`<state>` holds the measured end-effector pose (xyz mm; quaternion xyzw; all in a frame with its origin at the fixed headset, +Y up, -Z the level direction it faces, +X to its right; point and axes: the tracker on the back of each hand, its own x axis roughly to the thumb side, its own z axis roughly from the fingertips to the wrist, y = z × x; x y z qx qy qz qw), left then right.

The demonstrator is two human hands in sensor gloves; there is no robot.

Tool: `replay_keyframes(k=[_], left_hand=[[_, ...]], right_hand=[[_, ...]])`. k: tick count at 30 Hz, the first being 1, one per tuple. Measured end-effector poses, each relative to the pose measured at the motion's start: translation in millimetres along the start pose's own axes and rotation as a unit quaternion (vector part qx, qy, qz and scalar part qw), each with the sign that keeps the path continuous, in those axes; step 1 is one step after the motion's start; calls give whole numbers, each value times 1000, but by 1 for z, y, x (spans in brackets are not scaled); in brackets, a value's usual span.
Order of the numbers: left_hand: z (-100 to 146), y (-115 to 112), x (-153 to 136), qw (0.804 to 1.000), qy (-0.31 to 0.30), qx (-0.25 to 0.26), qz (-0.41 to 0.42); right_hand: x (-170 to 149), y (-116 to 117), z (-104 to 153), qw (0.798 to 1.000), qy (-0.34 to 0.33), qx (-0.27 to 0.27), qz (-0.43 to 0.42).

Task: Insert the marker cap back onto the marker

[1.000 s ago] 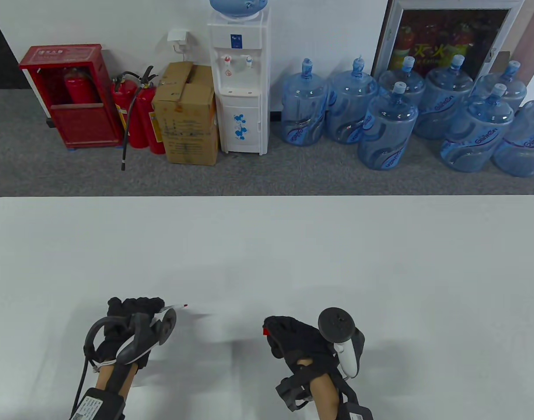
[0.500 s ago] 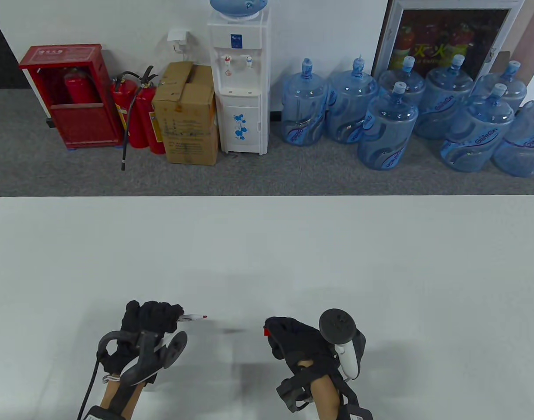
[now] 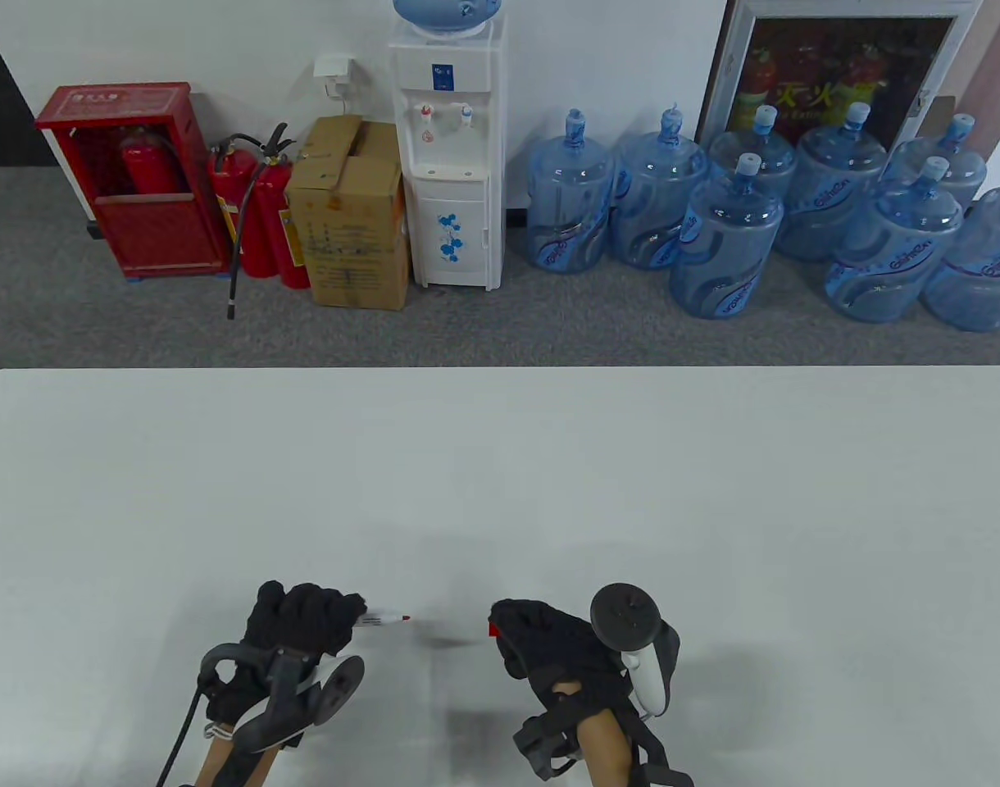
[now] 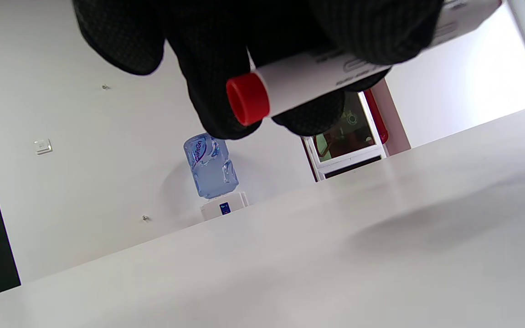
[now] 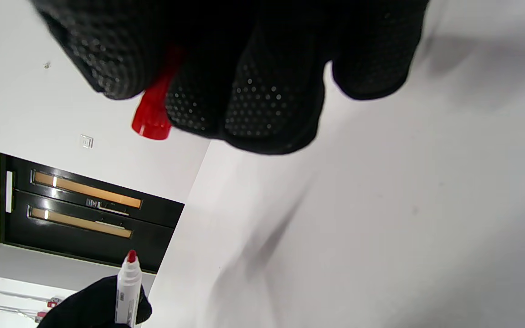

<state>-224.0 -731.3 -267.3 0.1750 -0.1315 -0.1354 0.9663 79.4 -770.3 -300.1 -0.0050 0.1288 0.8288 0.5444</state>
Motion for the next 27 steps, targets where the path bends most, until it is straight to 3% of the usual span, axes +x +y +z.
replay_keyframes(k=[9, 27], left_hand=[[2, 6, 4, 997, -5, 2, 80], [2, -3, 5, 990, -5, -3, 142]], right_hand=[[-1, 2, 3, 1000, -1, -1, 6], [2, 15, 3, 1000, -9, 14, 13]])
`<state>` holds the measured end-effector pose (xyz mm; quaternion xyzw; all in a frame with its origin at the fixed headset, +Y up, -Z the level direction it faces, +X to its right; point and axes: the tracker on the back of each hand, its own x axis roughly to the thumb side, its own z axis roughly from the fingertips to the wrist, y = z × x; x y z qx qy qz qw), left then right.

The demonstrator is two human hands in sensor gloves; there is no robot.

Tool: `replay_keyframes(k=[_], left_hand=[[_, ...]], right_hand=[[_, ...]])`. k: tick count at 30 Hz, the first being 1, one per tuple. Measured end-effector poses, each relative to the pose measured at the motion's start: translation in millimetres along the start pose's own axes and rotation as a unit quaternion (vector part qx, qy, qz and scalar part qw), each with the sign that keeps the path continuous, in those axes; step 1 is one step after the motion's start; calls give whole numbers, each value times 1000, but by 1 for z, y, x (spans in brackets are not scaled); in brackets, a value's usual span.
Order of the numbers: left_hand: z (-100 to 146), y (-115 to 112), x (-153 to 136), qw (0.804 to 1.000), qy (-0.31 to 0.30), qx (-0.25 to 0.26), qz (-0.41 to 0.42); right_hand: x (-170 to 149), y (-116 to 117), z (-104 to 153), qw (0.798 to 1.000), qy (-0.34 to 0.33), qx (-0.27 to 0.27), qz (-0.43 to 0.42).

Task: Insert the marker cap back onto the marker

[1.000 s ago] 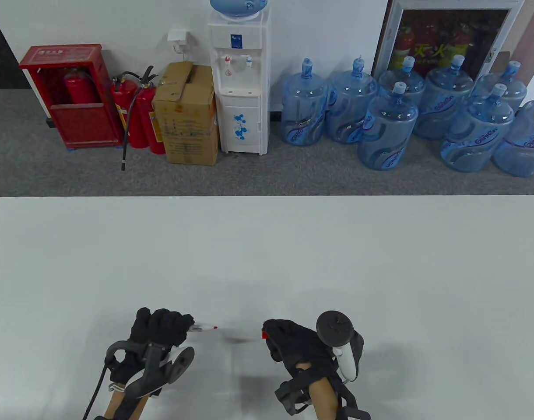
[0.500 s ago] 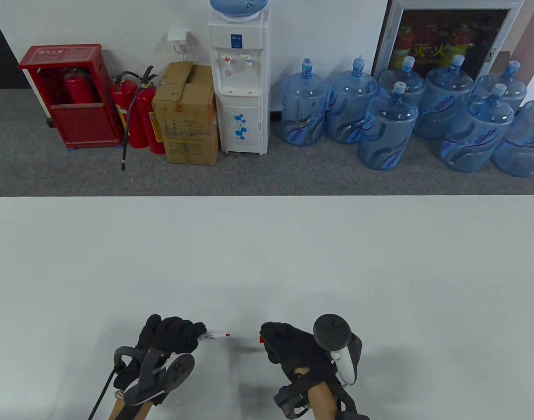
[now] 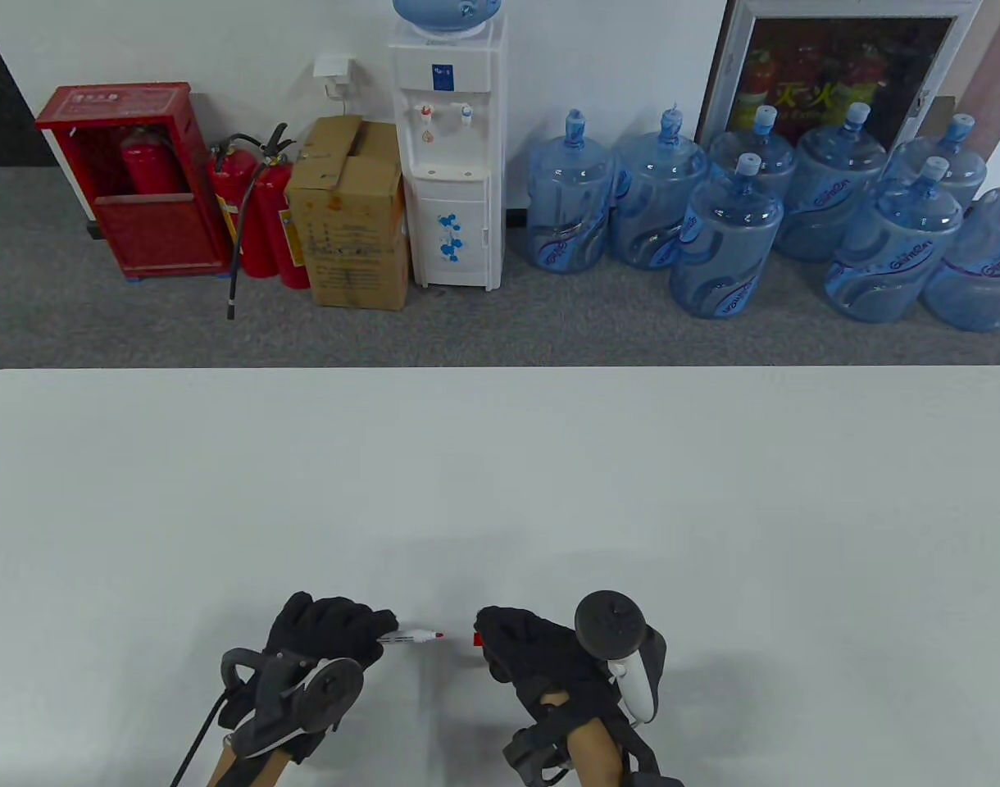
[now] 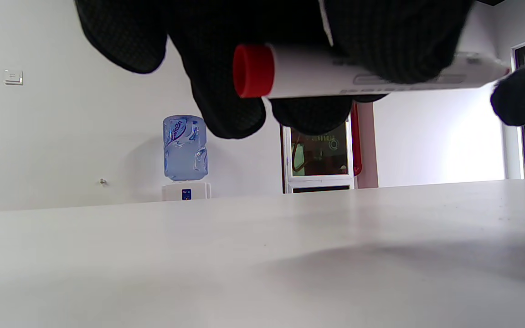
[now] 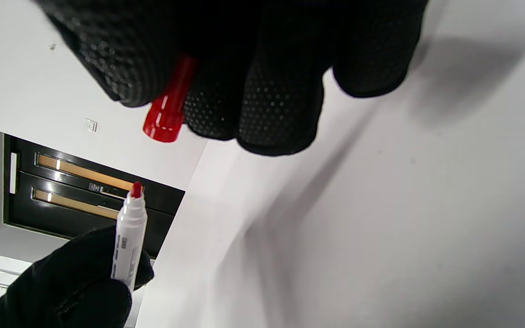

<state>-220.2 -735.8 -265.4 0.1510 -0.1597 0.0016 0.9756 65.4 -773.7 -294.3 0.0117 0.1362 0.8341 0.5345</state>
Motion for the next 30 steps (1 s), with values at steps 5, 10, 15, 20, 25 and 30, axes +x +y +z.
replay_keyframes(k=[5, 10, 15, 20, 25, 30], left_hand=[[0, -1, 3, 1000, -10, -5, -2], [1, -3, 8, 1000, -15, -4, -2], [1, -3, 14, 1000, -25, -3, -2], [1, -2, 18, 1000, -29, -1, -5], [1, -3, 20, 999, -35, -2, -5], [1, -1, 21, 999, -35, -3, -5]], right_hand=[[1, 4, 0, 1000, -4, 6, 9], [3, 8, 0, 1000, -9, 14, 18], [4, 11, 0, 1000, -12, 18, 21], [5, 12, 1, 999, -14, 24, 24], [6, 14, 1, 999, -15, 26, 24], [7, 17, 1, 999, -17, 33, 22]])
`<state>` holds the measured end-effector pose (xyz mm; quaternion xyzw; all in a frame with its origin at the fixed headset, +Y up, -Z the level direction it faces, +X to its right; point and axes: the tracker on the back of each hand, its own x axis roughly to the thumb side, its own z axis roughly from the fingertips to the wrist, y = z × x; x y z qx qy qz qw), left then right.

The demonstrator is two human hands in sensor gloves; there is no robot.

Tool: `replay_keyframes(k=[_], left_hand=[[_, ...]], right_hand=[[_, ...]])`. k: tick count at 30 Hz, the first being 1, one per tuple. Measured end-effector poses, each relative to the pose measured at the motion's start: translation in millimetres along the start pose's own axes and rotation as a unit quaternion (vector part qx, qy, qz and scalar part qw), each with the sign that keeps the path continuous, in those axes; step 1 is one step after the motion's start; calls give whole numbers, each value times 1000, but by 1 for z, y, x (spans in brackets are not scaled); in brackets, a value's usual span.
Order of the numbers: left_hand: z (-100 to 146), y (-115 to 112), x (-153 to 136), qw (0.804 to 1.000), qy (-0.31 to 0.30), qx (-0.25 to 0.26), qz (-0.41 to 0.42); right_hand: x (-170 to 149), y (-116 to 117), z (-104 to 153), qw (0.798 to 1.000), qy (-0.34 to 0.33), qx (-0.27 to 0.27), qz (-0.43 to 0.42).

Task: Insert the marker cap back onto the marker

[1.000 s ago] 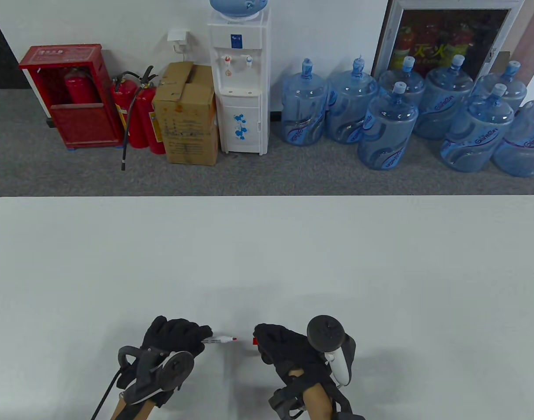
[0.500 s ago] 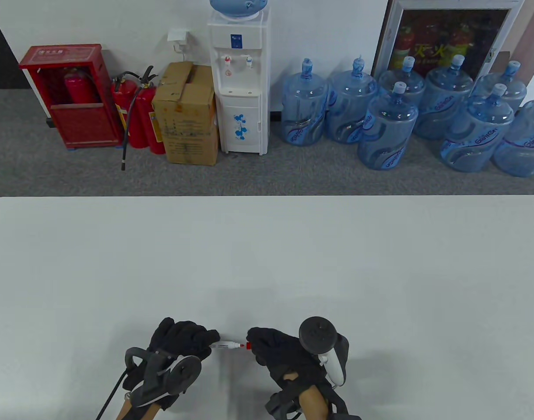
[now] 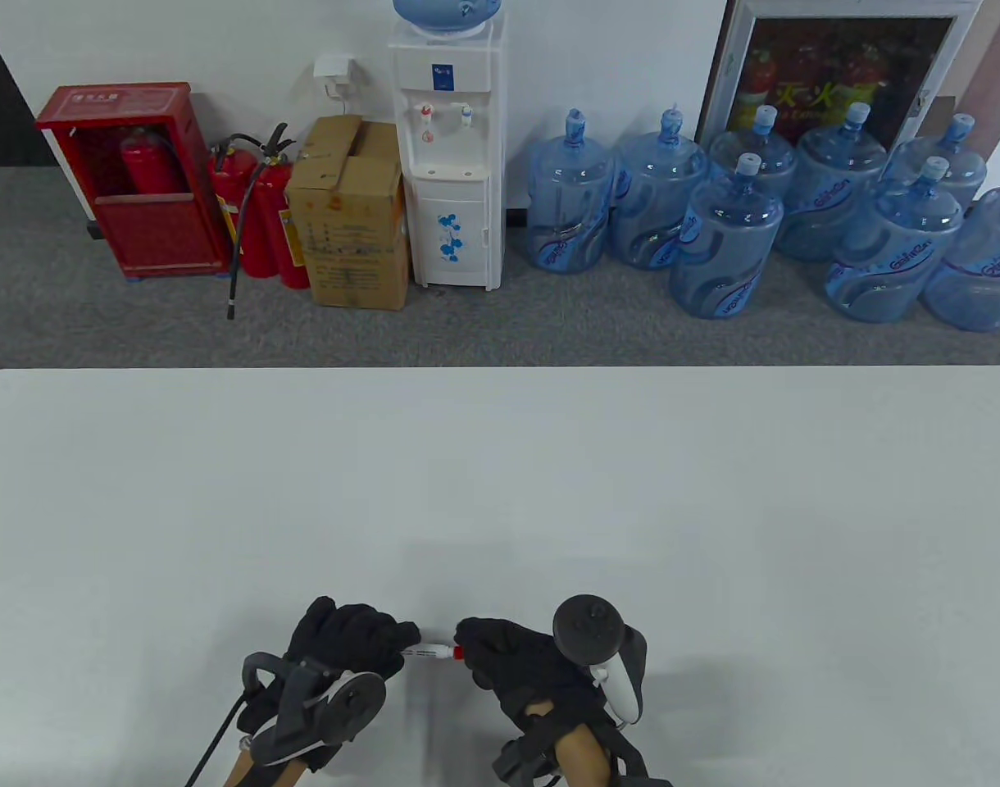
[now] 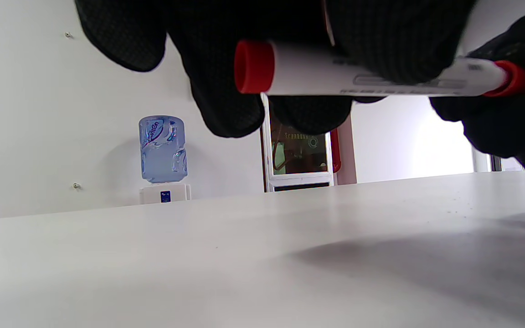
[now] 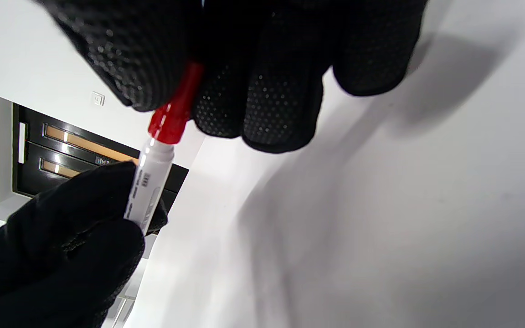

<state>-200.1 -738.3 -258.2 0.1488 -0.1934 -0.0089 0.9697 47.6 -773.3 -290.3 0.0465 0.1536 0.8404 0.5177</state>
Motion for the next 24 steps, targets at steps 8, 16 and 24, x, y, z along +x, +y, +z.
replay_keyframes(k=[8, 16, 24], left_hand=[[-2, -1, 2, 1000, 4, 0, 11], [-2, -2, 16, 1000, -12, 7, -27], [-2, 3, 28, 993, -31, 43, -105]], right_hand=[[1, 4, 0, 1000, -4, 0, 1], [2, 5, 1, 999, -17, -21, -21], [6, 7, 3, 998, -18, -43, -48]])
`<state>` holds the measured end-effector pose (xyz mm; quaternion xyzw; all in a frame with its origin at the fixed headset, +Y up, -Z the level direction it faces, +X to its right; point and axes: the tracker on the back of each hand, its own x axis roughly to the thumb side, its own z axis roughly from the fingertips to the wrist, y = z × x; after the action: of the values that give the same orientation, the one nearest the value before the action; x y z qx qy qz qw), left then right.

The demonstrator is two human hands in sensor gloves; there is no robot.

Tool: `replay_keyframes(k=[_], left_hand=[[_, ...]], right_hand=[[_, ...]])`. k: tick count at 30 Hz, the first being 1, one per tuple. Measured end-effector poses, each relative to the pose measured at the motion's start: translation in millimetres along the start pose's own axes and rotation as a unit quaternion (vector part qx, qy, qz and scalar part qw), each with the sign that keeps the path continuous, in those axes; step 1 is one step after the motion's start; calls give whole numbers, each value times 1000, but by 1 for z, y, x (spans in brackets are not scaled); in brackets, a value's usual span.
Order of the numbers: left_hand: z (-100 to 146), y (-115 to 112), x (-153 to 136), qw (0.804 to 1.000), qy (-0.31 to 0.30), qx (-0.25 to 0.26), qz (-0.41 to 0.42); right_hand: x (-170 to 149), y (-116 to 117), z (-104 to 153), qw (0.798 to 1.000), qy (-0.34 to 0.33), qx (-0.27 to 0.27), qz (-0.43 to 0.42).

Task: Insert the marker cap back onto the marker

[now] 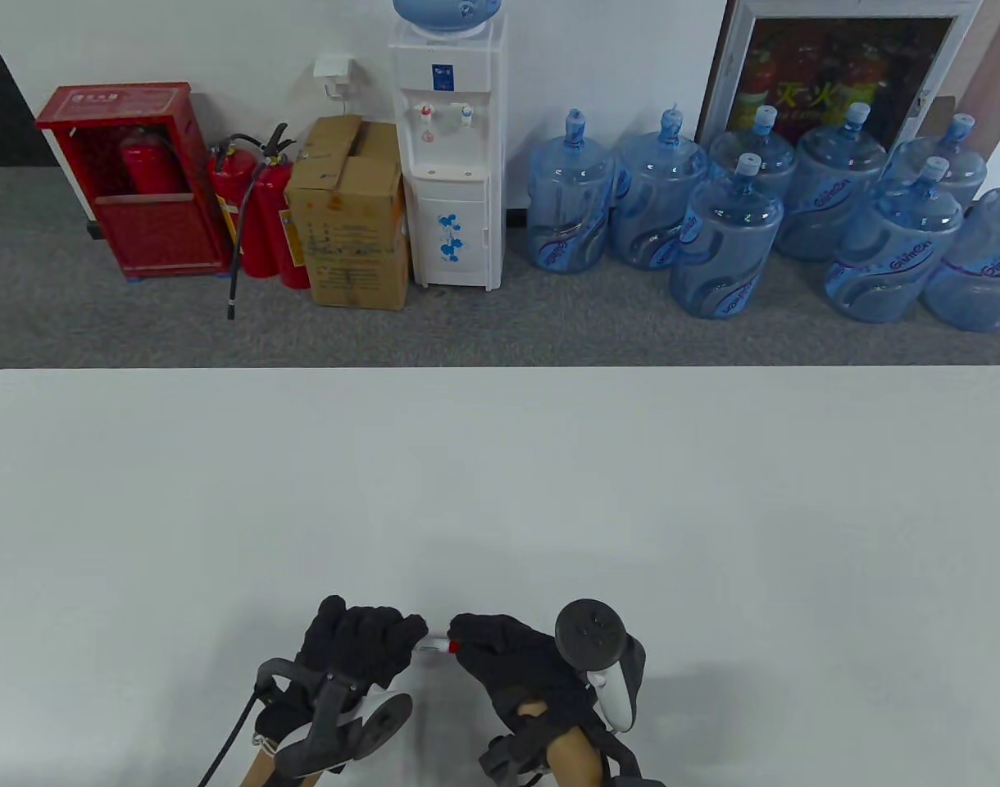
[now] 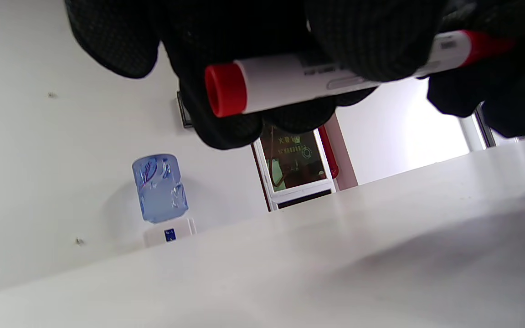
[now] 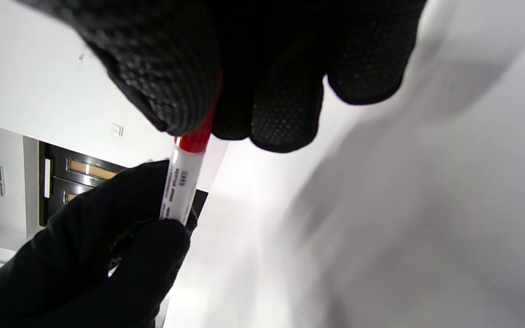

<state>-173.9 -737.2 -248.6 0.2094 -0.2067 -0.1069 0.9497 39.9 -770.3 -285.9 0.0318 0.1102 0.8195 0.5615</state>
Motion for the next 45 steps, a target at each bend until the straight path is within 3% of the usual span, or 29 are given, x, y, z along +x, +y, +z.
replay_keyframes(k=[9, 21, 45], left_hand=[[1, 3, 10, 999, -18, 28, -40], [4, 12, 15, 994, -33, 70, -80], [8, 19, 28, 987, -52, 103, -113]], right_hand=[[3, 5, -1, 999, -12, -26, 31], [-3, 8, -2, 999, 17, -9, -41], [-1, 7, -2, 998, 23, 11, -61]])
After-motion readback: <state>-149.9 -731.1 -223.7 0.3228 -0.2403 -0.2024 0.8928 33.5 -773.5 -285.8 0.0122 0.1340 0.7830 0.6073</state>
